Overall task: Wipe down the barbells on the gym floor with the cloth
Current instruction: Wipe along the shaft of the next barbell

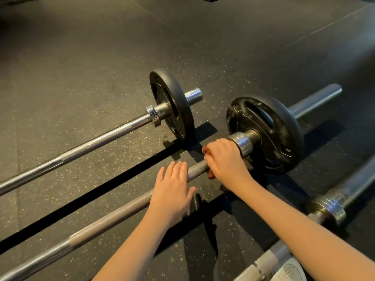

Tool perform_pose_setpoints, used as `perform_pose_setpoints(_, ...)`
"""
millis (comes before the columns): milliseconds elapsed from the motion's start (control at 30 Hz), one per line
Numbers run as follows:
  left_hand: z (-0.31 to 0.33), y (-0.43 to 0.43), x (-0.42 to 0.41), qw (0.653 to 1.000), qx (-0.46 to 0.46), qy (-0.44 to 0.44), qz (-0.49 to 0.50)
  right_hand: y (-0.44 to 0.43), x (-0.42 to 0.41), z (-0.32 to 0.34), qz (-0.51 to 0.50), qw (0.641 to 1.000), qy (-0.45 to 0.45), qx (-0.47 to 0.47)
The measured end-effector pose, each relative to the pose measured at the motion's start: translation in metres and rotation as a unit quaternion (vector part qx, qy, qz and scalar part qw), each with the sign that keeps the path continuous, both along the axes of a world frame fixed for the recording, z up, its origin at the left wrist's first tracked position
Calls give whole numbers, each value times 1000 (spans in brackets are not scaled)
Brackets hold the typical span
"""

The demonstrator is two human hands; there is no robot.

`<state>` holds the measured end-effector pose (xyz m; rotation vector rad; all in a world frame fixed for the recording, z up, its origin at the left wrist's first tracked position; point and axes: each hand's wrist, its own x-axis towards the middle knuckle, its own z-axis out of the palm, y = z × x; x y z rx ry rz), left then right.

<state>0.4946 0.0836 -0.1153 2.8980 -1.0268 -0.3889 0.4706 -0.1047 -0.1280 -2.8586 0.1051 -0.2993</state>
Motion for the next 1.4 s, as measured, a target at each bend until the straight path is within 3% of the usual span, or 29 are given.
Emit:
perform_pose_setpoints(133,1,-1,-3,1000,0,1,-1,-16,-8,-7,71,994,-36,-75)
perform_pose_setpoints(300,0,0,-1,1000,8,3,-2,-8,14,13,-10,993,-114,-9)
perform_pose_setpoints(433,-1,1,0,1000,10,3,-2,-1,-2,1,17,999,-29,-8)
perform_pose_setpoints(567,3,0,-2,1000,10,11,-4,-27,-12,14,139,987,75,-23)
perform_pose_setpoints(633,3,0,-1,1000,8,9,-3,-27,3,18,108,991,74,-28)
perform_pose_setpoints(733,1,-1,1,1000,9,9,-3,1,7,9,-50,997,14,59)
perform_pose_setpoints(800,1,-1,0,1000,11,14,-3,2,-10,-2,10,999,-6,49)
perform_pose_setpoints(900,2,1,-1,1000,14,18,-8,-24,-17,-1,132,989,12,-65)
perform_pose_setpoints(1067,-3,1,2,1000,26,14,-4,-8,-14,-2,39,995,2,-89)
perform_pose_setpoints(1233,-2,-1,2,999,40,24,3,-15,-13,8,66,995,-9,-71)
perform_pose_setpoints(1400,-1,-2,4,998,49,38,19,-18,-23,35,53,994,85,-52)
